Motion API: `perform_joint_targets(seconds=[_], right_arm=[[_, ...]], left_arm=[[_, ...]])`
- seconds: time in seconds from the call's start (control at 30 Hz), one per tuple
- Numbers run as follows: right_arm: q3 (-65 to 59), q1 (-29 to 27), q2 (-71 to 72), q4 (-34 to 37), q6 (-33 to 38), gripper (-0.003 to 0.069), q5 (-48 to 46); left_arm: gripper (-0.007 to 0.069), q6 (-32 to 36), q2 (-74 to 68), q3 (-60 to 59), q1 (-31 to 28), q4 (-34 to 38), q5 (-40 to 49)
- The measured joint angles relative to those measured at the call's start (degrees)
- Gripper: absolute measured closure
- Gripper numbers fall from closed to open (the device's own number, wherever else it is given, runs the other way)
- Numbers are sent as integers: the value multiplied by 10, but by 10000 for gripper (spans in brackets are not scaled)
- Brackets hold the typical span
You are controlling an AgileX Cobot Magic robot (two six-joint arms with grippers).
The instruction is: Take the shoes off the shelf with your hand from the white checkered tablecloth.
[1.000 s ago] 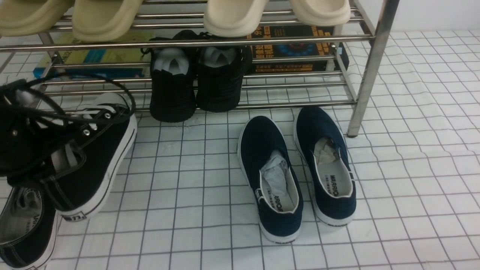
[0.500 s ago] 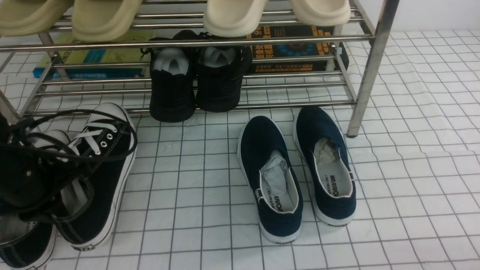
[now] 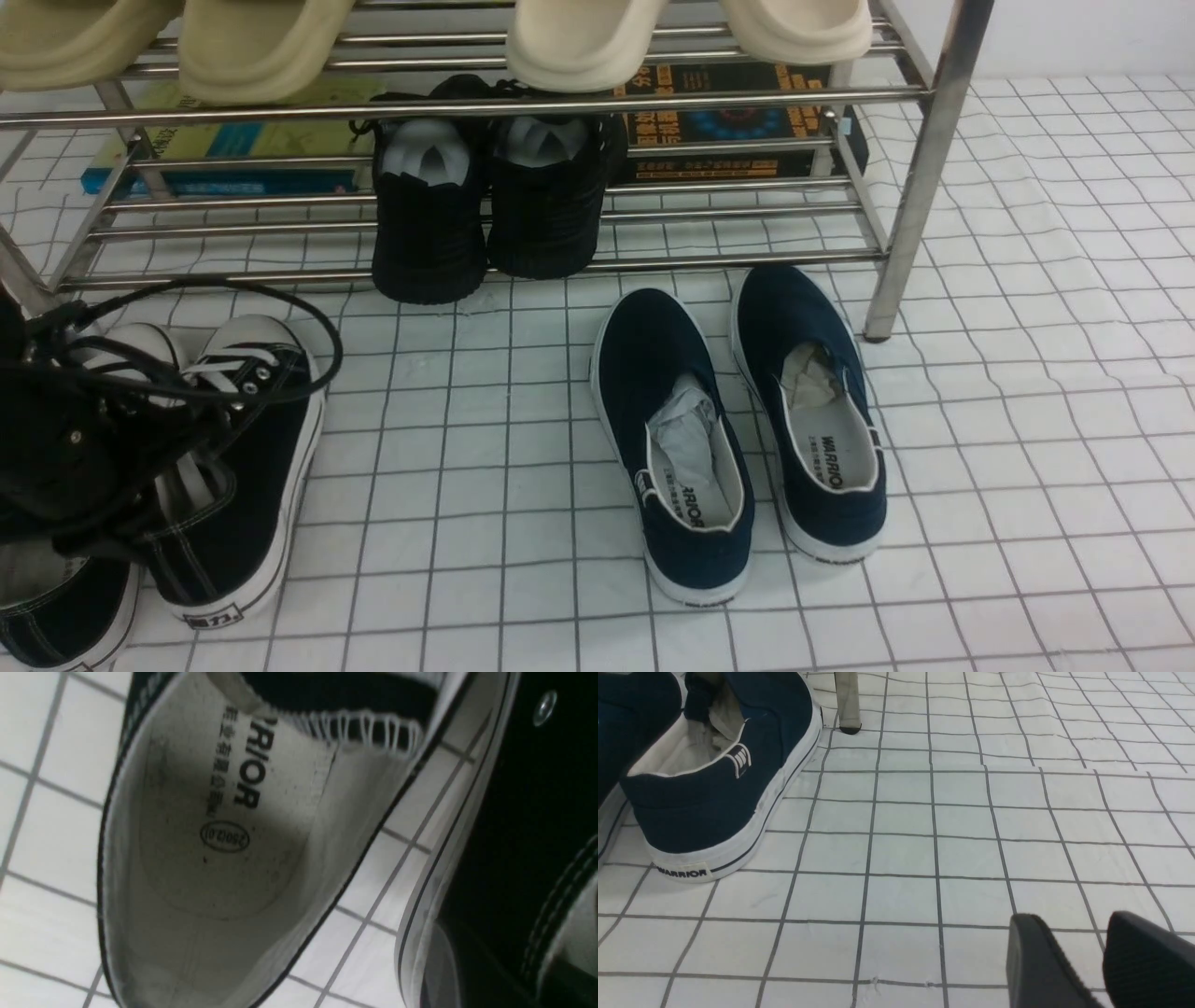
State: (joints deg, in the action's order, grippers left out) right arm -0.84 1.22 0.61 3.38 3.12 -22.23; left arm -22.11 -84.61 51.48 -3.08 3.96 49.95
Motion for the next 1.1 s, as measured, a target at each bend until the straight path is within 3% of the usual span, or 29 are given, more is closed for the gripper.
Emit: perform_joint_targets(seconds=[0.23,0.53,0.67,0.8,0.87,0.9,0.97,1.1], right_arm=[[0,0,0,0,0,420,0],[0,0,0,0,0,420,0],[0,0,0,0,0,420,0],[0,0,0,0,0,420,0],[0,0,0,0,0,420,0],[0,0,0,0,0,420,0],[0,0,0,0,0,420,0],[0,0,0,0,0,420,0]], left_arm=[[567,22,0,0,0,-1,-1],[410,72,23,18,0,-28,42],[384,74,48,50,0,-62,77],[437,86,98,88,0,-89,140],[527,116,145,87,0,-91,179],[527,118,149,87,0,-91,181],[605,152,209,72,0,-91,200],[623,191,319,30,0,-76,201]])
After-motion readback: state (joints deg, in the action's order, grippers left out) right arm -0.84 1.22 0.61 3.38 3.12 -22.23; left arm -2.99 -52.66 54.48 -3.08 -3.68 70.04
